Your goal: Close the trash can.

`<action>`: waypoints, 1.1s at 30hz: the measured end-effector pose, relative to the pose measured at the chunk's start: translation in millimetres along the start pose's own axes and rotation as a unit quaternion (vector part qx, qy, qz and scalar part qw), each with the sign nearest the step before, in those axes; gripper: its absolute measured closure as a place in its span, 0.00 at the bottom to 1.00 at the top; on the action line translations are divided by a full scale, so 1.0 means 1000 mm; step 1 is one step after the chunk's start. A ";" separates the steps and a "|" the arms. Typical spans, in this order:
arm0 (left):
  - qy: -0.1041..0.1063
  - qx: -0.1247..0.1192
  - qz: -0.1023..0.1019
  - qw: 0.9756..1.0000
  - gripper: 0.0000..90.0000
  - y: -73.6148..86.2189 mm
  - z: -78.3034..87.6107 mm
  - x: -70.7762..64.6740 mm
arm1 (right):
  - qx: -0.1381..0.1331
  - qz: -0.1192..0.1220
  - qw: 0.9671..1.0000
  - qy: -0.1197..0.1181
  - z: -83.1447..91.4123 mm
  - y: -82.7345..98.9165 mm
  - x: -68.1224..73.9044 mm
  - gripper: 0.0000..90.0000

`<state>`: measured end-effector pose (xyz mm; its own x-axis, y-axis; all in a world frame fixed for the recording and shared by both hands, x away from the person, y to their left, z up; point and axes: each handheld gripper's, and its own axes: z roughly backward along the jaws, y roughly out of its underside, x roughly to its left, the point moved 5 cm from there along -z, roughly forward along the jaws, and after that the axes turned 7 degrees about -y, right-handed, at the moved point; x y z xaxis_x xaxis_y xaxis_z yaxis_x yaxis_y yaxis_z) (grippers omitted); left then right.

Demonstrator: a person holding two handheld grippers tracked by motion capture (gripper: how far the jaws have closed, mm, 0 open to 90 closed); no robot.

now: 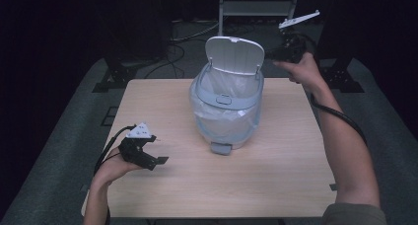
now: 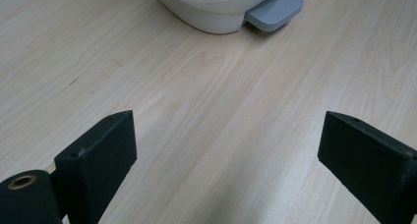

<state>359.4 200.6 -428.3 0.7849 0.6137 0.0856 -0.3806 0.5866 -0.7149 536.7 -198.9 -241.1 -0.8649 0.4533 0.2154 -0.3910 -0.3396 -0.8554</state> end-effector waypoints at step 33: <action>0.007 0.008 0.002 1.000 0.07 0.001 -0.007 -0.004 | 0.044 0.077 0.993 -0.072 -0.043 0.024 0.076 0.99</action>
<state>359.6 194.8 -433.8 0.7907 0.6079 0.0730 -0.3905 0.5925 -0.7045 475.4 -137.1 -266.0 -0.9502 0.2696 0.1562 -0.2712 -0.4688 -0.8407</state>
